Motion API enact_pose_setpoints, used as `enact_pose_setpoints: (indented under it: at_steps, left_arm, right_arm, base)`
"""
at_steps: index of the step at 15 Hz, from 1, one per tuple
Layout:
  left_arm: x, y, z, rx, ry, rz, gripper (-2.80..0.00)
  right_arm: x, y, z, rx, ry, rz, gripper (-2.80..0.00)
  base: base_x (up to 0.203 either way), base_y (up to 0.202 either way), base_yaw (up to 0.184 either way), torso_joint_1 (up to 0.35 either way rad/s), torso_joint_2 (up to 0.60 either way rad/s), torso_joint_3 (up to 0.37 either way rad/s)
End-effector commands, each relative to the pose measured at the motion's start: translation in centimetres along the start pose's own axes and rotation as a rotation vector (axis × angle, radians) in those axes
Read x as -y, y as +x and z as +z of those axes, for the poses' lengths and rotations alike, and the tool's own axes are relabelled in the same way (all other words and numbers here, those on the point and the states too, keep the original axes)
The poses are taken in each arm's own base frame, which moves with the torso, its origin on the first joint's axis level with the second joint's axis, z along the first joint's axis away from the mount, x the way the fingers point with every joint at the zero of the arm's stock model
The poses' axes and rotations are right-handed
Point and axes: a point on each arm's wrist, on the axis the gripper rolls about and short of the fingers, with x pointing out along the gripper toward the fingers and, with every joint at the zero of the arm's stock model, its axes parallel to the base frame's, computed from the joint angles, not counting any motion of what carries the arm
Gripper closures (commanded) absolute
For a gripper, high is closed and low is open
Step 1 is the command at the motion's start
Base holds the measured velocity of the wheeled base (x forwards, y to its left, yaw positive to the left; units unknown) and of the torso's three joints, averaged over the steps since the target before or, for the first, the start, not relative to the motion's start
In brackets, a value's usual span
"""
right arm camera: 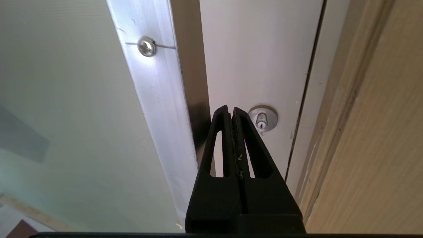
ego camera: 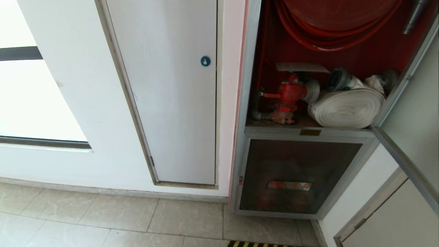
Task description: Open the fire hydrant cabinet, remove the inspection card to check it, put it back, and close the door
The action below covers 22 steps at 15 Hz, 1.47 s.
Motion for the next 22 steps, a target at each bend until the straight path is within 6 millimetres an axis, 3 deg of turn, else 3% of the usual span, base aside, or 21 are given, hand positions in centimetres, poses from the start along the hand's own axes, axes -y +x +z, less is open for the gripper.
enact_pose_setpoints:
  at_steps: [1, 6, 22]
  left_arm:
    - [0.0, 0.1, -0.5, -0.016, 0.0, 0.001, 0.0]
    - [0.0, 0.1, -0.5, -0.017, -0.001, 0.001, 0.0]
    - [0.0, 0.1, -0.5, -0.016, 0.0, 0.001, 0.0]
  right_arm:
    - [-0.2, 0.4, -0.3, -0.016, -0.005, 0.016, 0.0]
    - [-0.4, 0.6, -0.6, -0.042, 0.009, 0.09, 0.0]
    - [0.0, -2.7, -1.1, -0.036, 0.037, 0.33, 0.0]
  base:
    - [0.0, 0.0, 0.0, 0.0, 0.0, 0.0]
    - [0.0, 0.0, 0.0, 0.0, 0.0, 0.0]
    - [0.0, 0.0, 0.0, 0.0, 0.0, 0.0]
